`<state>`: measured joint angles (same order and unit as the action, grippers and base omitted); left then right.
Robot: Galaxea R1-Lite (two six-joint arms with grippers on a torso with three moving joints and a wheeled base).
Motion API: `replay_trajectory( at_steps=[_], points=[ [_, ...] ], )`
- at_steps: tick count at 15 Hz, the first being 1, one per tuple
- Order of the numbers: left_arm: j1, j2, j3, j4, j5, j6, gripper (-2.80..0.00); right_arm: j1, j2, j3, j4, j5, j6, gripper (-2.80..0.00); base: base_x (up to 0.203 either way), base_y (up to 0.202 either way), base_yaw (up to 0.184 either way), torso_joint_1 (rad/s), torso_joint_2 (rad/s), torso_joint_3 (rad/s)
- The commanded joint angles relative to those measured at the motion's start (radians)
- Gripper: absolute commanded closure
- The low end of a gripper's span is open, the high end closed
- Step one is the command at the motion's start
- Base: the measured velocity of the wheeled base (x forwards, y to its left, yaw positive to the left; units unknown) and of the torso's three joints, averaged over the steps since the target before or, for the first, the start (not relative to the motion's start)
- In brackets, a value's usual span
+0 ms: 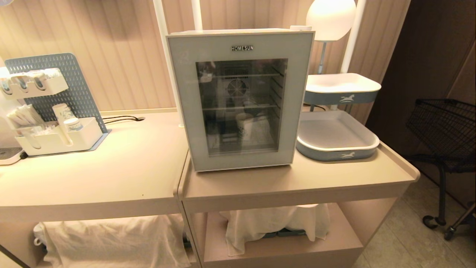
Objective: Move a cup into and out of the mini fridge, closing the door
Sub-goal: Open the freezer door
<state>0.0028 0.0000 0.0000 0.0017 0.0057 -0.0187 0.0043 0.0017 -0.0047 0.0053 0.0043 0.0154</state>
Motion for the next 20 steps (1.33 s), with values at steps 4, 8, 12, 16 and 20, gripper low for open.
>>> replay_trajectory(
  at_steps=[4, 8, 12, 16, 20],
  points=[
    [0.0, 0.0, 0.002, 0.0, 0.0, 0.0, 0.0, 0.0, 0.001, 0.0, -0.001, 0.0, 0.0, 0.0, 0.0, 0.0, 0.0, 0.0, 0.0, 0.0],
    [0.0, 0.0, 0.002, 0.0, 0.0, 0.008, 0.0, 0.0, 0.001, 0.0, 0.001, 0.0, 0.0, 0.0, 0.0, 0.0, 0.0, 0.0, 0.0, 0.0],
    [0.0, 0.0, 0.0, 0.003, 0.0, 0.011, 0.0, 0.0, 0.001, 0.0, 0.001, 0.0, 0.0, 0.0, 0.0, 0.0, 0.0, 0.0, 0.0, 0.0],
    [0.0, 0.0, 0.0, 0.001, 0.0, 0.011, 0.0, 0.0, 0.001, 0.0, 0.001, 0.0, 0.0, 0.0, 0.18, 0.0, 0.0, 0.005, 0.0, -0.002],
    [0.0, 0.0, 0.002, 0.0, 0.0, 0.008, 0.0, 0.0, 0.001, 0.0, 0.001, 0.0, 0.0, 0.0, 0.159, 0.0, 0.001, 0.005, 0.0, 0.002]
  ],
)
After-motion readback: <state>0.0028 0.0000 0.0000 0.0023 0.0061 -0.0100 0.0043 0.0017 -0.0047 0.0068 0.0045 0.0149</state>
